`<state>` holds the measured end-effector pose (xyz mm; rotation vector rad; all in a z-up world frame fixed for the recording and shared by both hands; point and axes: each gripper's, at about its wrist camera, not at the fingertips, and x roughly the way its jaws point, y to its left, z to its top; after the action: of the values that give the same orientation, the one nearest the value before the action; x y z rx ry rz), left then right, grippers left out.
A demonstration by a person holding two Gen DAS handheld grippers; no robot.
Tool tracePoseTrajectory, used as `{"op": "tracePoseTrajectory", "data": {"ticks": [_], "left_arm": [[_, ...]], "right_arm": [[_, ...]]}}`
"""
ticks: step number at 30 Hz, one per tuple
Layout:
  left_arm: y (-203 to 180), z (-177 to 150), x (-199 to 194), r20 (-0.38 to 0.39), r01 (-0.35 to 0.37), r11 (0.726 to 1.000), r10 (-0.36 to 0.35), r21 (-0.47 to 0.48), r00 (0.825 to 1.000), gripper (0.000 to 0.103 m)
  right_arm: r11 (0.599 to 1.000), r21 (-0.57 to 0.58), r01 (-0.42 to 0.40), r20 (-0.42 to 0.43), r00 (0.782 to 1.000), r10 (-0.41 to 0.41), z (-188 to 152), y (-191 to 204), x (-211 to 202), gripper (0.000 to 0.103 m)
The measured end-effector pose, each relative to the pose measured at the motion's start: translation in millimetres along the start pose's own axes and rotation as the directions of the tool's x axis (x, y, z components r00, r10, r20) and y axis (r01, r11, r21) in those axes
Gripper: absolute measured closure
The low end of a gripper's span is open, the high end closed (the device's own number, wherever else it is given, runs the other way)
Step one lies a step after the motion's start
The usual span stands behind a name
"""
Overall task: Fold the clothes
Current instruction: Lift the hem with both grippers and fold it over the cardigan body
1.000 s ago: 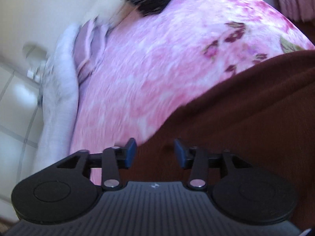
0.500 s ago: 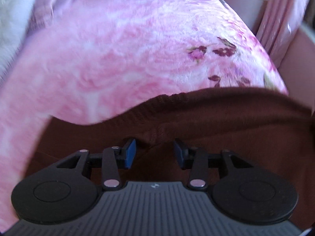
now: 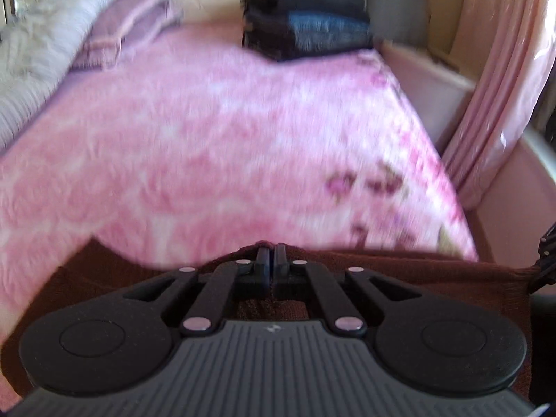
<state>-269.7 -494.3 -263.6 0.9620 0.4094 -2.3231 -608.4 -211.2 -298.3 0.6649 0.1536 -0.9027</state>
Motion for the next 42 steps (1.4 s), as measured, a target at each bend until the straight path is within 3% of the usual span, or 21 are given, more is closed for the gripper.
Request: {"op": "tracePoseTrajectory", "data": {"ticks": [2, 7, 10, 12, 13, 14, 17, 22, 26, 30, 32, 34, 36, 39, 42], "left_arm": [[-1, 7, 9, 0.003, 0.006, 1.000, -0.006, 0.002, 1.000, 0.103], [-4, 3, 54, -0.066, -0.020, 1.000, 0.020, 0.003, 0.998, 0.103], [-6, -3, 65, -0.097, -0.049, 0.999, 0.048, -0.003, 0.994, 0.097], [-6, -3, 57, -0.091, -0.077, 0.997, 0.075, -0.010, 0.993, 0.092], [-7, -2, 48, -0.083, -0.104, 0.995, 0.103, -0.010, 0.991, 0.079], [-8, -2, 37, -0.078, -0.128, 0.992, 0.127, -0.011, 0.989, 0.073], [-19, -13, -4, -0.055, -0.180, 0.984, 0.180, 0.000, 0.982, 0.070], [-69, -62, -78, 0.007, -0.263, 0.964, 0.263, 0.038, 0.965, 0.064], [-129, -116, -114, 0.038, -0.302, 0.948, 0.300, 0.101, 0.953, 0.060], [-203, -163, -119, 0.060, -0.333, 0.909, 0.329, 0.249, 0.942, 0.049], [-236, -181, -118, 0.084, -0.338, 0.884, 0.329, 0.322, 0.941, 0.032], [-256, -192, -108, 0.093, -0.345, 0.843, 0.337, 0.413, 0.937, 0.029], [-277, -203, -99, 0.103, -0.348, 0.794, 0.345, 0.499, 0.933, 0.028], [-303, -217, -86, 0.118, -0.349, 0.712, 0.354, 0.609, 0.928, 0.028], [-308, -224, -73, 0.129, -0.350, 0.663, 0.359, 0.662, 0.924, 0.028]], "right_arm": [[0.999, -0.017, 0.031, 0.018, 0.999, -0.031, 0, -3, -3, 0.098], [0.995, 0.061, 0.078, -0.046, 0.996, -0.076, -13, -32, 12, 0.097], [0.991, 0.080, 0.109, -0.061, 0.993, -0.104, -14, -38, 8, 0.096], [0.987, 0.088, 0.133, -0.064, 0.990, -0.128, -13, -41, 3, 0.089], [0.985, 0.092, 0.145, -0.065, 0.988, -0.140, -12, -42, 0, 0.080], [0.983, 0.096, 0.157, -0.067, 0.986, -0.151, -12, -43, -2, 0.076], [0.976, 0.105, 0.192, -0.051, 0.981, -0.187, -9, -45, -15, 0.071], [0.981, 0.088, 0.174, -0.012, 0.985, -0.173, -7, -32, -38, 0.063], [0.990, 0.069, 0.123, -0.041, 0.992, -0.121, -12, -21, -36, 0.057], [0.991, -0.110, 0.077, -0.127, 0.988, -0.091, -16, 4, -23, 0.055], [0.965, -0.256, 0.051, -0.175, 0.980, -0.098, -21, 19, -15, 0.049], [0.899, -0.437, 0.030, -0.202, 0.971, -0.131, -30, 36, -6, 0.040], [0.789, -0.615, 0.006, -0.209, 0.963, -0.171, -41, 52, 2, 0.038], [0.529, -0.848, -0.043, -0.189, 0.955, -0.227, -68, 75, 17, 0.037], [0.224, -0.974, -0.048, -0.112, 0.952, -0.285, -99, 85, 37, 0.036]]}}
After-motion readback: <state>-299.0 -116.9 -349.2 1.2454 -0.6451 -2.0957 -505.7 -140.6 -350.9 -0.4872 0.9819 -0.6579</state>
